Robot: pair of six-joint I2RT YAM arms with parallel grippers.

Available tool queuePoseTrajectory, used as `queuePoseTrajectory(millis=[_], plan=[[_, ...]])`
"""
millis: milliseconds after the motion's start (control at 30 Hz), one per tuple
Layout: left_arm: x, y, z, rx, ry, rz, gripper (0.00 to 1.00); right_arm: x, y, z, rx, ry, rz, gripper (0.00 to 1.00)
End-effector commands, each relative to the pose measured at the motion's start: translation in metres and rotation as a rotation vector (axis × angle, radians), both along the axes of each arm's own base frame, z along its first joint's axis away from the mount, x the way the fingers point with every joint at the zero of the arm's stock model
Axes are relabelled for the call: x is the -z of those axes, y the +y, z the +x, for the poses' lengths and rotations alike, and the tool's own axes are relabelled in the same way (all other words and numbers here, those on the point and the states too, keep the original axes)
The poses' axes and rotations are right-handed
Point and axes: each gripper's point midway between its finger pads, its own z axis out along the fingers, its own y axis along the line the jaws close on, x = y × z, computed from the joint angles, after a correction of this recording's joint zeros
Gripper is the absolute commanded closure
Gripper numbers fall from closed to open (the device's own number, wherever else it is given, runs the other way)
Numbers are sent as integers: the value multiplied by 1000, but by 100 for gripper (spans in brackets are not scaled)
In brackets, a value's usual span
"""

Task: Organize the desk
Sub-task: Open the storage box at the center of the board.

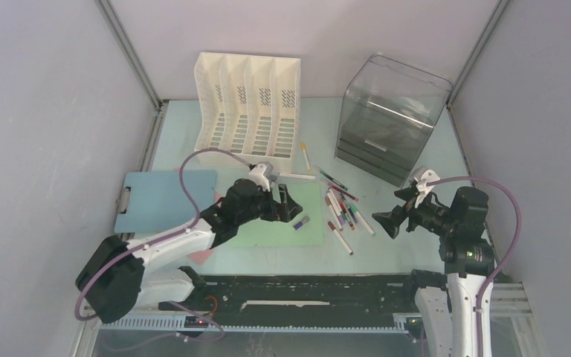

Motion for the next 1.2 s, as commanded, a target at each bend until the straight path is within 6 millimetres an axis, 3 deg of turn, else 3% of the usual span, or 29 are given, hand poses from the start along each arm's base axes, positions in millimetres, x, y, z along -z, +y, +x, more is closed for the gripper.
queuePoseTrajectory(millis=[0,200,433,600,733,900,1167], plan=[[-25,-23,26,-23,-59,-36,1,-9,-1,1,-14,-55,-44,0],[-18,-23,35,-28,-77,58,1,-8,-8,7,38,-50,-57,0],[-21,19,57,-124,-173,330,0,-7,-12,9,63,-55,-75,0],[-18,15,54,-91,-158,316,0,-7,-16,11,86,-56,-87,0],[-23,-7,53,-43,-123,167,0,-7,-18,14,104,-51,-85,0],[-64,-54,52,65,-113,-206,5,-9,-24,22,171,-31,-61,0],[-121,-118,72,95,-62,-568,6,-19,-52,41,409,-11,3,0]])
